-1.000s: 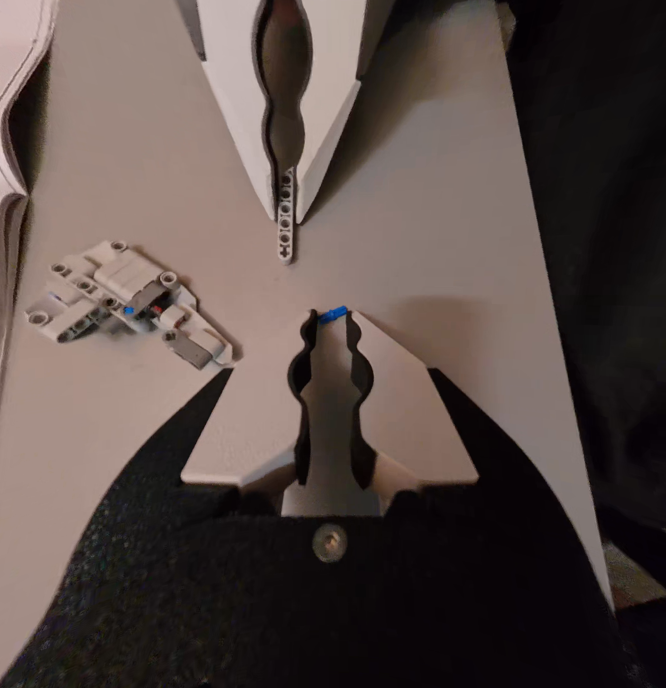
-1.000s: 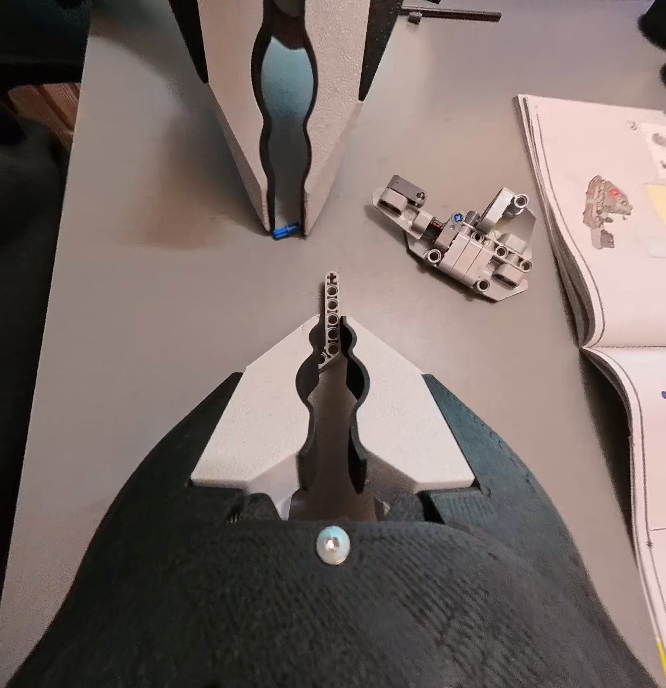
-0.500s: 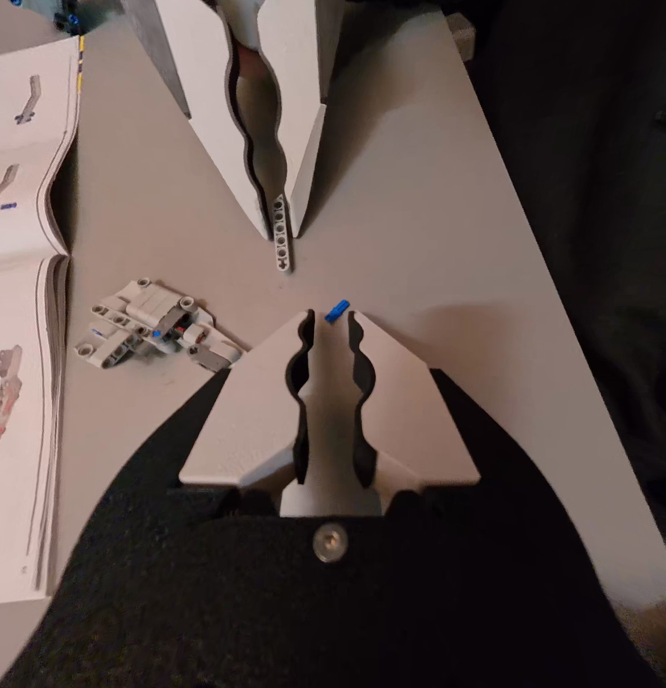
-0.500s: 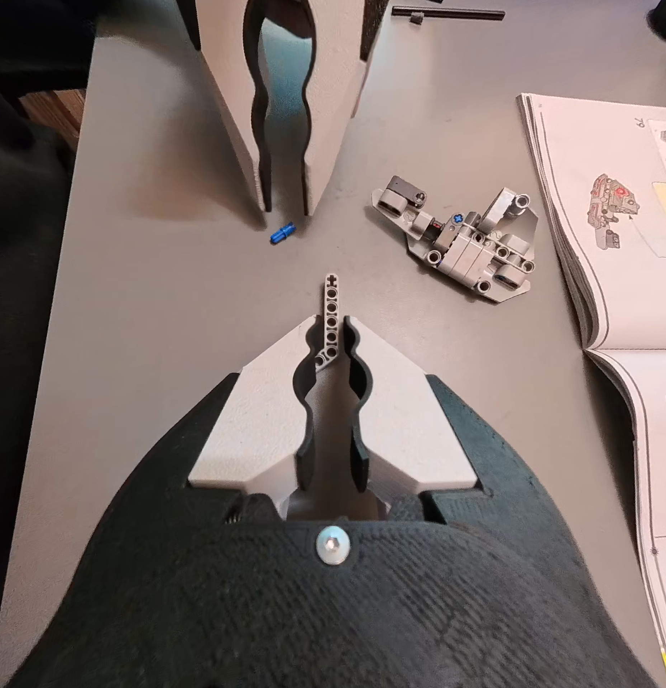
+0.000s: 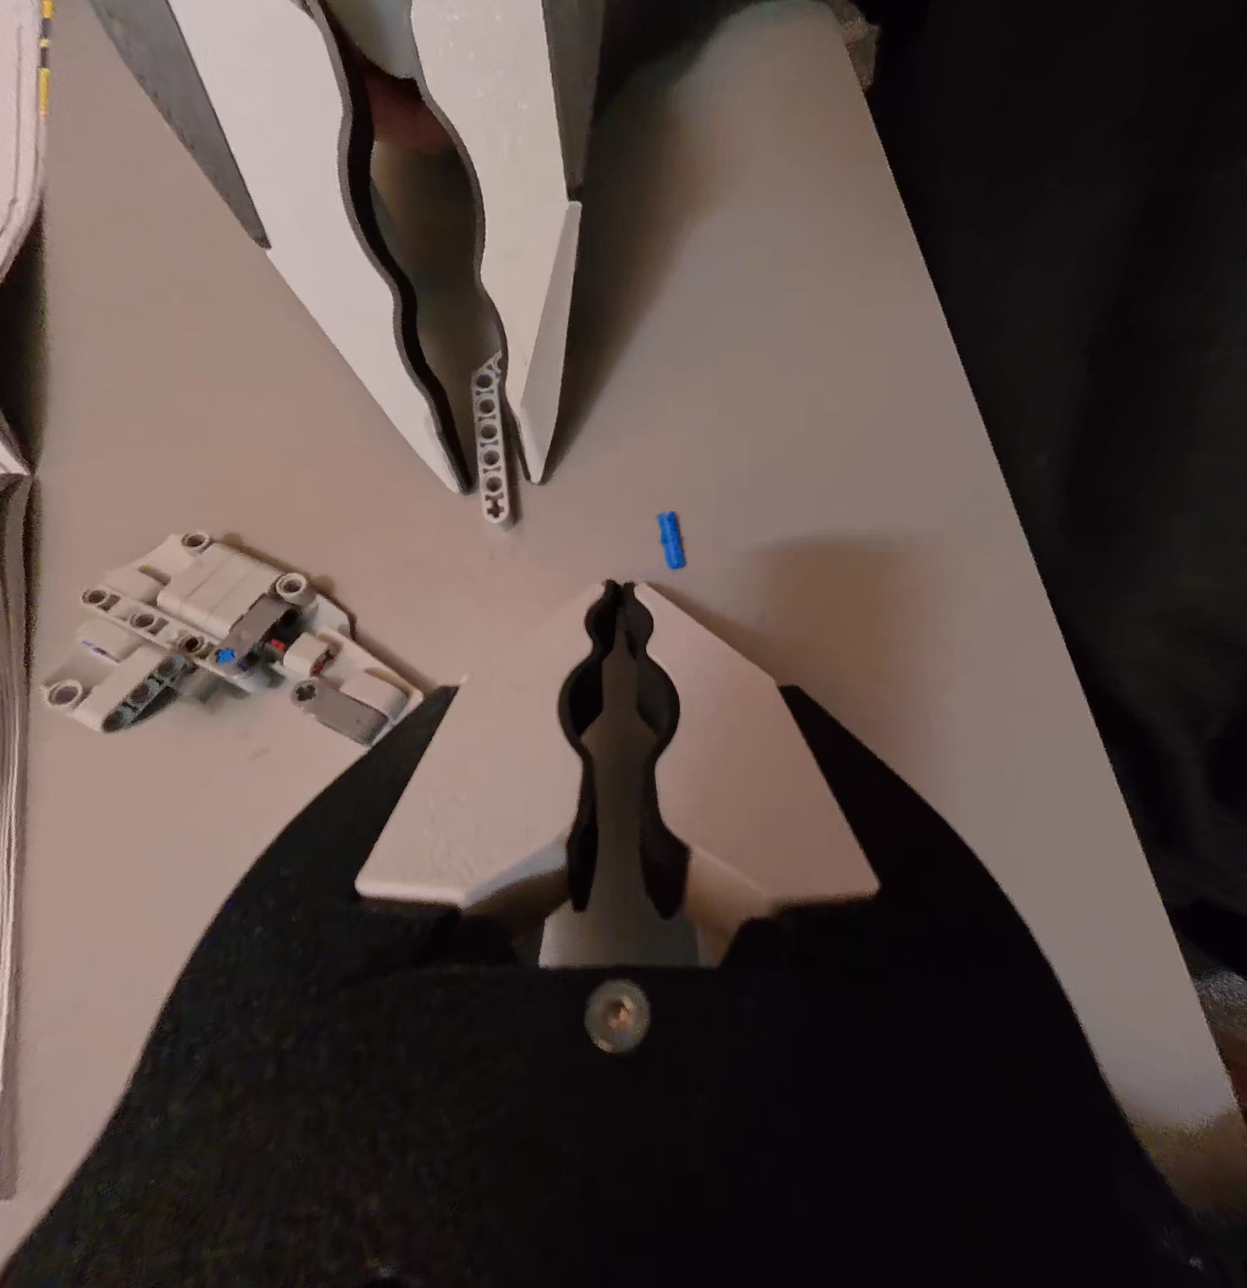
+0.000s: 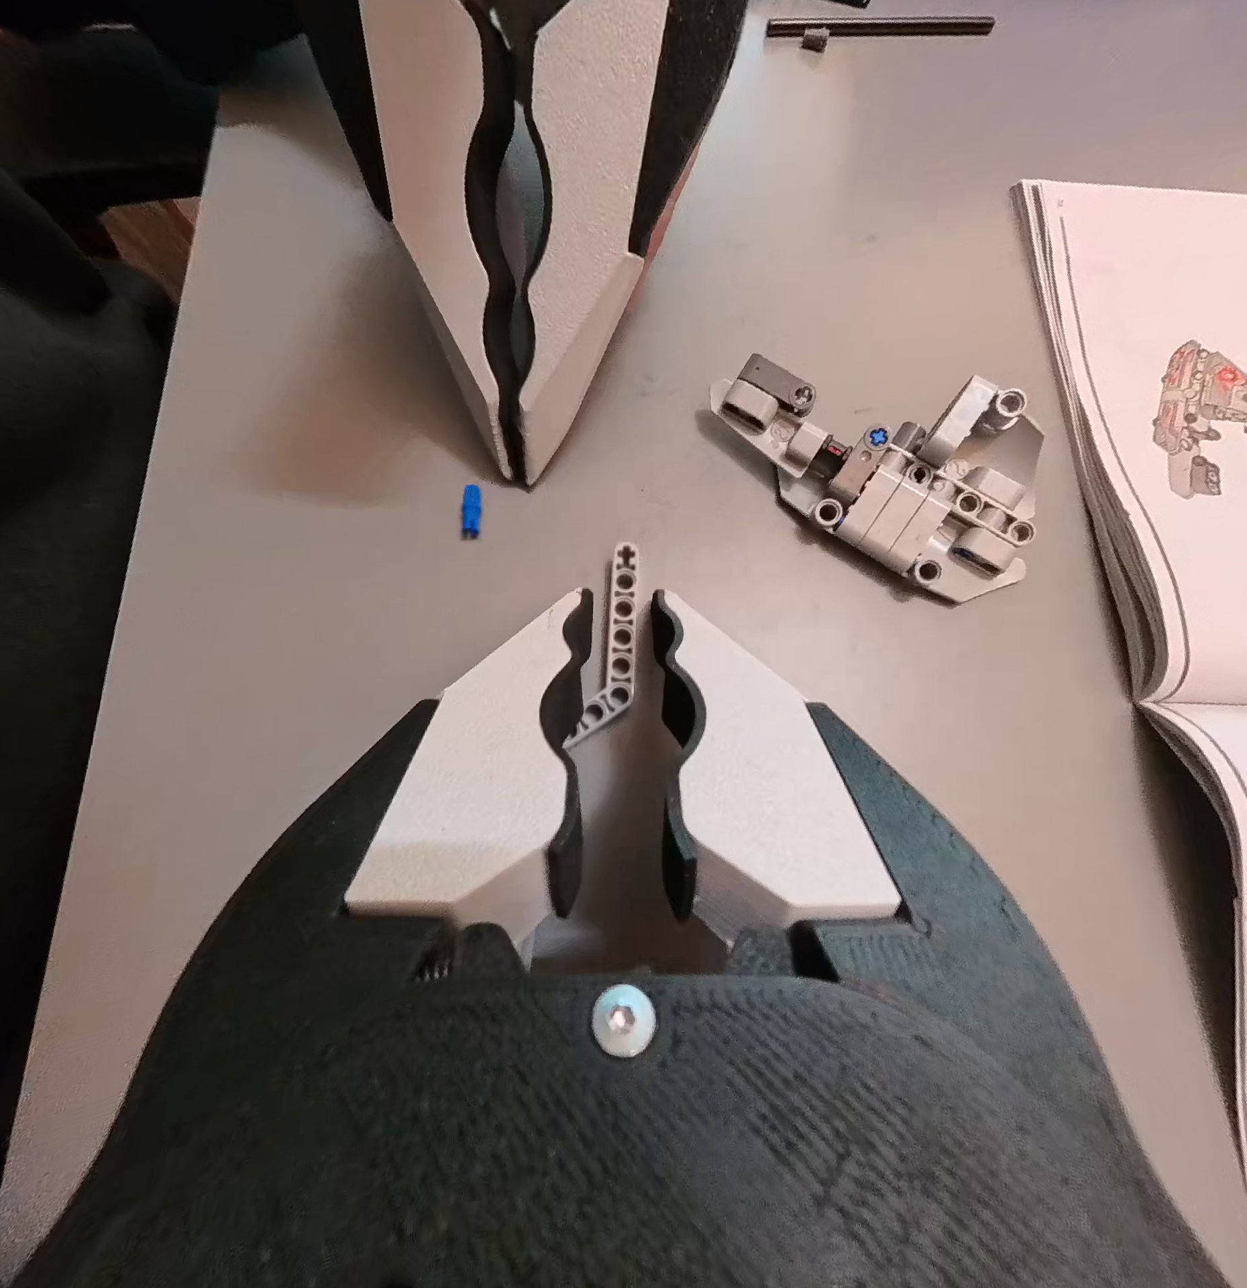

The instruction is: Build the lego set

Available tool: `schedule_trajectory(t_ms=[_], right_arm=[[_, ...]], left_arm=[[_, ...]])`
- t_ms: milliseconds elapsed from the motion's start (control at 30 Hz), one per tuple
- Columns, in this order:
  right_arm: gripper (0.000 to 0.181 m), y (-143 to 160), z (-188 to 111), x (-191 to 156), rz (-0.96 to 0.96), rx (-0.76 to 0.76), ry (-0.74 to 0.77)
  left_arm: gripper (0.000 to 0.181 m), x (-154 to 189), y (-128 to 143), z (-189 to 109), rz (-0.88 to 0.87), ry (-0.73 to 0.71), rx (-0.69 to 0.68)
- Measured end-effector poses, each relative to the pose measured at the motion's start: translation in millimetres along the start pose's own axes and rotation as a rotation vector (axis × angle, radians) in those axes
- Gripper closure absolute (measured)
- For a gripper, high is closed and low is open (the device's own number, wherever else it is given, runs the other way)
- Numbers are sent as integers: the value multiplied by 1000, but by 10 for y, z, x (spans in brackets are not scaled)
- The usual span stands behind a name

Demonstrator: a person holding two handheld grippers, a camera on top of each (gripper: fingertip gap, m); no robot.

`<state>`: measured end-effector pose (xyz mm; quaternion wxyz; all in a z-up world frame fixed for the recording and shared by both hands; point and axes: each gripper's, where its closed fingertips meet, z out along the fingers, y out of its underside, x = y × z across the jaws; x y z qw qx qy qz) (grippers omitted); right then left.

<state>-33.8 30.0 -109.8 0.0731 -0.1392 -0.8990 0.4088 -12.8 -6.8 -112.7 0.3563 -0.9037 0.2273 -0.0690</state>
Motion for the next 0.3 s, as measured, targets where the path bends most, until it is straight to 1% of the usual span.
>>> schedule_trajectory(t_ms=[33, 133, 200, 267, 300], right_arm=[[166, -7, 8, 3, 1, 0, 0], [166, -10, 9, 5, -5, 0, 6], [165, -10, 9, 6, -11, 1, 12], [160, -13, 4, 34, -16, 3, 40], [154, -15, -4, 64, -25, 5, 73]], left_arm=[[180, -10, 5, -10, 8, -17, 4], [171, -29, 18, -66, 84, -58, 10], [160, 16, 10, -92, 96, -36, 1], [159, 73, 30, -111, 59, -2, -42], [160, 123, 25, -120, 55, 16, -50]])
